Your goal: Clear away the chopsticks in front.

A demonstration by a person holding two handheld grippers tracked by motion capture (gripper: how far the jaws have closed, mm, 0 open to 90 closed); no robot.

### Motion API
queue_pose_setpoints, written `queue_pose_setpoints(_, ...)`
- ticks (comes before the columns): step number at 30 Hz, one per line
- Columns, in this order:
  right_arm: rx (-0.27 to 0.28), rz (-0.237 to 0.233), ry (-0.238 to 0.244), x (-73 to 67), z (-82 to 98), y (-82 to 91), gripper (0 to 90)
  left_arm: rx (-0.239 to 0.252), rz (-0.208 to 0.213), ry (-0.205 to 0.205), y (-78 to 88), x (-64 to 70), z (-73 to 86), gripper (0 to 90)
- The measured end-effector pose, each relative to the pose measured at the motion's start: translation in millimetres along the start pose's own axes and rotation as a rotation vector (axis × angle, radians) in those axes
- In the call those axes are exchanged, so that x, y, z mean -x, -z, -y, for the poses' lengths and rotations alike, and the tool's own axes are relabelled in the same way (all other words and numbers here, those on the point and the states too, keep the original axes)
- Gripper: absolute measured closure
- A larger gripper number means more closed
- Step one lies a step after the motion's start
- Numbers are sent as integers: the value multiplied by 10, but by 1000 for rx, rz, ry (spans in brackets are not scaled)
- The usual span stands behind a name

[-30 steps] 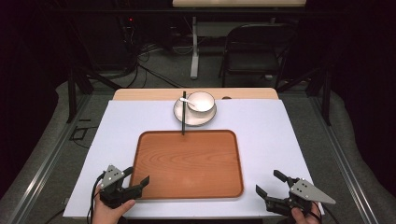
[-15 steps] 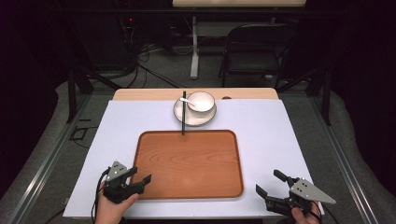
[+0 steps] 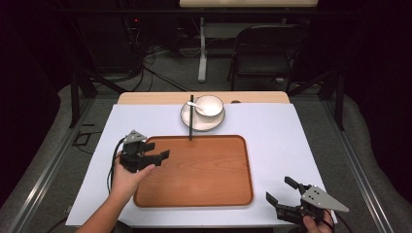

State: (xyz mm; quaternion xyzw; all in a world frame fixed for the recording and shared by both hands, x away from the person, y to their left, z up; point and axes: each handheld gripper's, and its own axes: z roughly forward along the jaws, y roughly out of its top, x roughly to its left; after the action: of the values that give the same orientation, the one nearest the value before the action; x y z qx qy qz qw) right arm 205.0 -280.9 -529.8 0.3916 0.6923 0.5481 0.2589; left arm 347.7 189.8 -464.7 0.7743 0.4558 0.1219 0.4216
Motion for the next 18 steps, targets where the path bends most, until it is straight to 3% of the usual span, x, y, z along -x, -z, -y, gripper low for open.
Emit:
queue_pose_setpoints(4,2,-1,1,1,0,1,144,-14,4,-2,-110,-23,-185,325)
queue_pose_setpoints(9,-2,-2,-7,-4,0,-2,144,-22,10,33,-243,-65,-370,325)
queue_pose_setpoints(18,0,0,-3,4,1,0,144,-65,-2,62,-504,-104,-548,327)
